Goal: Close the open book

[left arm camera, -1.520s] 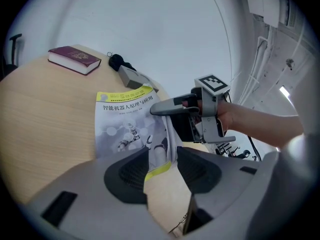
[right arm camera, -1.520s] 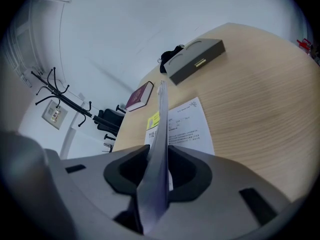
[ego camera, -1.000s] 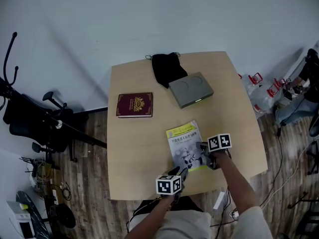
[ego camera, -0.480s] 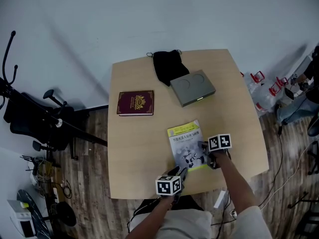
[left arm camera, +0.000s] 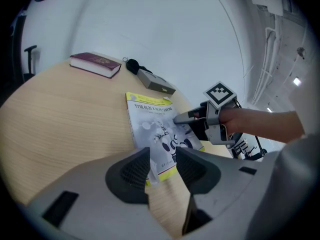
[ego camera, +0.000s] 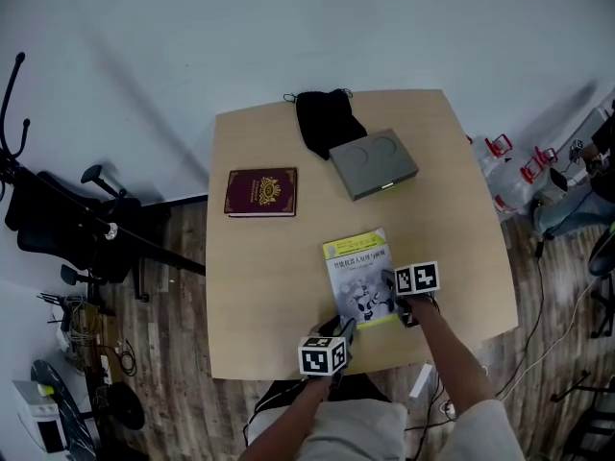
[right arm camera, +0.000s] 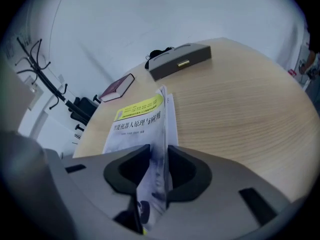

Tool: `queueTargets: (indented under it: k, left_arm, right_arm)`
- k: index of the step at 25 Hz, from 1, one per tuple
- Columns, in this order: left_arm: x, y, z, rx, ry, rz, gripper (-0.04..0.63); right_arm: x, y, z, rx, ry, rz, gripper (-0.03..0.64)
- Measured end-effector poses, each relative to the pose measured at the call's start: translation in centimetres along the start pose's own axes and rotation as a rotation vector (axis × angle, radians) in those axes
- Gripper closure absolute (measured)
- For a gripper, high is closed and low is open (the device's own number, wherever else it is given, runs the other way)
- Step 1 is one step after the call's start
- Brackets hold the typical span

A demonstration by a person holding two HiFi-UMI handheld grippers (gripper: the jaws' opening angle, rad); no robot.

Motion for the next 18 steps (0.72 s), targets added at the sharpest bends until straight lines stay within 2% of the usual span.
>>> queueTargets:
  k: [3, 8, 12, 14, 16, 18]
  left_arm:
    - [-0.2, 0.6, 0.1, 0.018, 0.004, -0.015, 0.428]
    - [-0.3, 1.1, 0.6, 0.047, 0.016, -0.046, 0.428]
    - [-0.3, 1.5, 1.0, 0.06, 0.012, -0.051, 0.428]
    - [-0.2, 1.8, 1.3, 0.071, 0.01, -0.054, 0.428]
    - [-0.2, 1.9, 1.5, 0.078, 0.01, -0.057, 0.429]
    - [-0.5, 2.0, 1.7, 0.078, 0.012, -0.058, 0.429]
  right_arm:
    - [-0.1, 0.0, 0.0, 0.029, -0.056, 0.049, 0.489]
    - [0.0, -0.2, 0.2, 0.084, -0.062, 0.052, 0.48]
    - [-0.1, -0.2, 0.4, 0.089, -0.173, 0.148, 0.445]
    - [0.0, -0.1, 0.5, 0.114, -0.219, 0.195, 0.4]
    - [0.3, -0.4, 0.3, 0.145, -0.215, 0.166, 0.399]
    - [0.8, -0.7, 0.2, 0.174, -0.177, 0.08, 0.399]
Point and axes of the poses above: the fingertips, and each gripper's own axes: z backward along the fingers, x to its right, y out of its top, the point moved 3 cm from there along z, backward along the fingers, and after that the axes turned 4 degrees about -x, right-handed, at the moved point
